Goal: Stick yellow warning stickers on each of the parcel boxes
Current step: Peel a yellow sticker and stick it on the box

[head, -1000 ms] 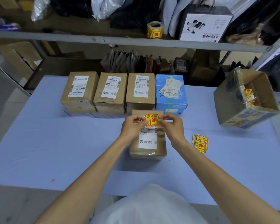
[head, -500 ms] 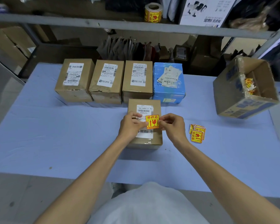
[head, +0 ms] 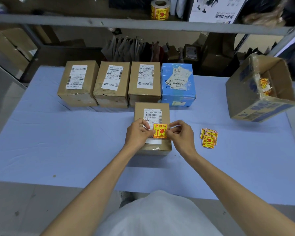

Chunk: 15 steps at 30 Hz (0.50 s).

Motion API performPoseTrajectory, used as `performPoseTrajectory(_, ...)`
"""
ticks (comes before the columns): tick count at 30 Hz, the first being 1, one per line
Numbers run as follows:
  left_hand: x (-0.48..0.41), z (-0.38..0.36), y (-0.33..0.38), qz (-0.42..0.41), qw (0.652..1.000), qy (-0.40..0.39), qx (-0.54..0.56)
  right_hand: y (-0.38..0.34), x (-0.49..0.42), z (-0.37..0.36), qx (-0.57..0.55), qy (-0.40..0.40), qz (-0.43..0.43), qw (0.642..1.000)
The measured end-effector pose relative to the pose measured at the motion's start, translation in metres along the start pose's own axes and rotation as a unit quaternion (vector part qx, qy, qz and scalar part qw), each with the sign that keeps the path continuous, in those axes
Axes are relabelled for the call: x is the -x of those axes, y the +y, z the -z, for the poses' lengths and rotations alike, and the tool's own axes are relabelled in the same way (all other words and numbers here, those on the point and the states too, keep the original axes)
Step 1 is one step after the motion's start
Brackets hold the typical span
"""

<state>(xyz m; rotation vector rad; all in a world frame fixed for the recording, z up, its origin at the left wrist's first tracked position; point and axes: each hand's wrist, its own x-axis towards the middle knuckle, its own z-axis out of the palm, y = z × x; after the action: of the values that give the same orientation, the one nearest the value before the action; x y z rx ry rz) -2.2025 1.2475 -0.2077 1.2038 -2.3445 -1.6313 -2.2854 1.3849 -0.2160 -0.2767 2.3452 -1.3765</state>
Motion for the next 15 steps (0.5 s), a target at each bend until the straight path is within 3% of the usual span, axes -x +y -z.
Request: performPoseTrajectory(15,-0.0037,-0.0085,-0.0006,0.012,0.995,0.030,-0.098,-0.0041,-0.0058,-0.0013,0.066,-0.024,-0.017,0.997)
